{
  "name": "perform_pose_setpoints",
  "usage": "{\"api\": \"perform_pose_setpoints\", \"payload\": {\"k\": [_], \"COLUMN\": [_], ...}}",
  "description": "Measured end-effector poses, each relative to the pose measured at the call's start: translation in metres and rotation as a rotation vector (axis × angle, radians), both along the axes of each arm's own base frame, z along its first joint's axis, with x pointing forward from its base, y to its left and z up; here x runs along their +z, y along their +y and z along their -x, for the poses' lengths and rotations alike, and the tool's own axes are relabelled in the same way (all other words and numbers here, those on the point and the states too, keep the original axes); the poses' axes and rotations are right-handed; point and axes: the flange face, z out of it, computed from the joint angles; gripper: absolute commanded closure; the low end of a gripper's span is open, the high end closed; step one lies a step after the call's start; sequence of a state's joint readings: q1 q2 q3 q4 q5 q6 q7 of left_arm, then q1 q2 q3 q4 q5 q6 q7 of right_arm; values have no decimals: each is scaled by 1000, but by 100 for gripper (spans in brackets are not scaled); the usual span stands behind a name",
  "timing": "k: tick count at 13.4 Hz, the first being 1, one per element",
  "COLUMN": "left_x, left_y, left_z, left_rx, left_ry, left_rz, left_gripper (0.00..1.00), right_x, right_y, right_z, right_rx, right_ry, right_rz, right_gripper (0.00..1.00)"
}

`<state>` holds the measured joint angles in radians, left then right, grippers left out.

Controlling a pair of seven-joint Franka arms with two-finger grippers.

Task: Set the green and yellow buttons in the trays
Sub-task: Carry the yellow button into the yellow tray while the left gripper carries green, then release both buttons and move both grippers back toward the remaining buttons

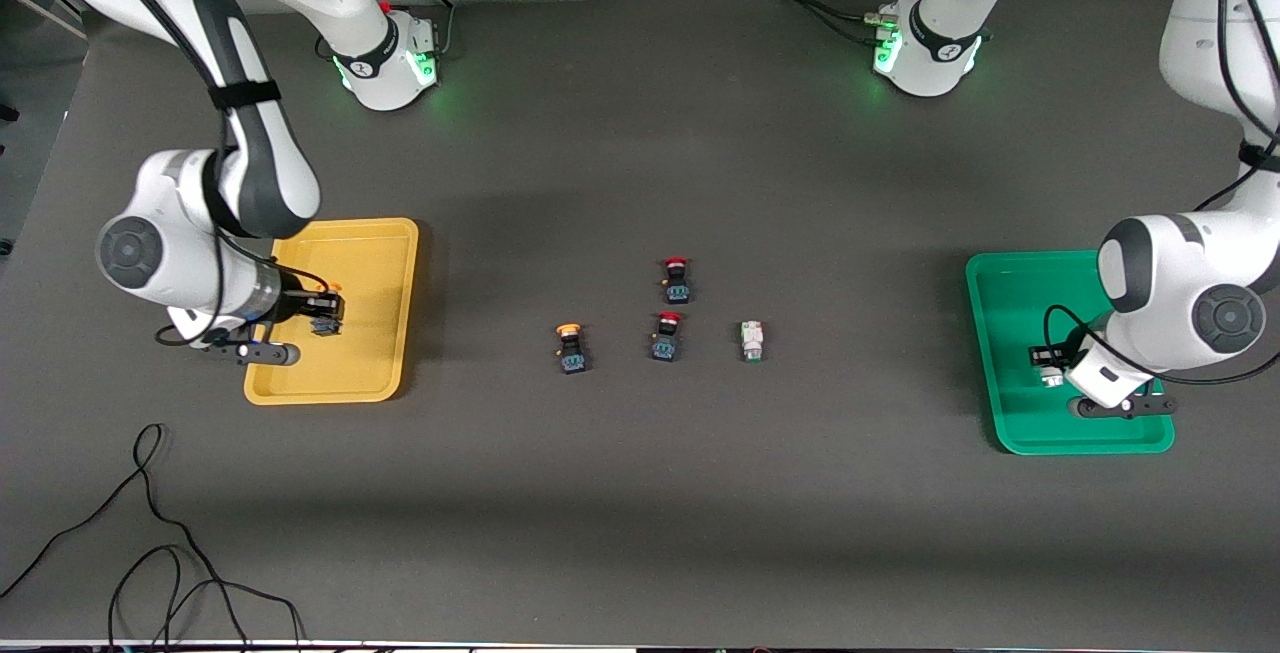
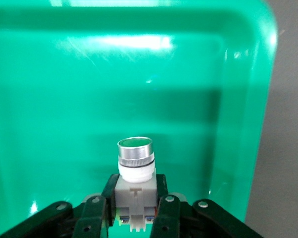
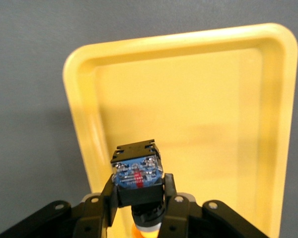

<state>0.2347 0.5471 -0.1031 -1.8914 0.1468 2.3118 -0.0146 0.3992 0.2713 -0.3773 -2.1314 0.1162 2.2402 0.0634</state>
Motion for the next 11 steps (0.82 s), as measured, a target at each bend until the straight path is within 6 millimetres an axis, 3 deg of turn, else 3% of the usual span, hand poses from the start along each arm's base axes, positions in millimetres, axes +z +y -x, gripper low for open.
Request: {"api": "perform_pose_setpoints", "payload": {"k": [1,2,4,6,7,8,9,10,11], "left_x": [-2,-1,4,25,47,77,117,161,207], "left_y": [-1,-2,-4,-3,-2,-2,-2,-1,-2], "left_z": [1,1,3,3,1,-3,-7,-11,-13], "left_rx": [-1,-3,-2,0,2,5,11,18,12], "left_ry": [7,15,42,62,63,64,64,62,53], "left_rz": [2,3,3,-3,-10,-18,-27,-33,-33], "left_gripper": [12,2,1,1,1,1,1,1,1], "right_x": [-15,-30,-57,-73,-76,-77,-77,-77,-76], "right_y": [-1,-2,-1,2,4,5,6,7,7], "right_z": [2,5,9,10,10,10,10,10,9], "right_rx": [1,-2,-16,-14,-10,-8,-6,-5,-5], "right_ry": [-4,-10,-16,-14,-14,-12,-13,-14,-15], "right_rz": [11,19,24,32,34,34,34,33,33], "right_gripper": [100,100,100,100,86,40,12,0,0]}}
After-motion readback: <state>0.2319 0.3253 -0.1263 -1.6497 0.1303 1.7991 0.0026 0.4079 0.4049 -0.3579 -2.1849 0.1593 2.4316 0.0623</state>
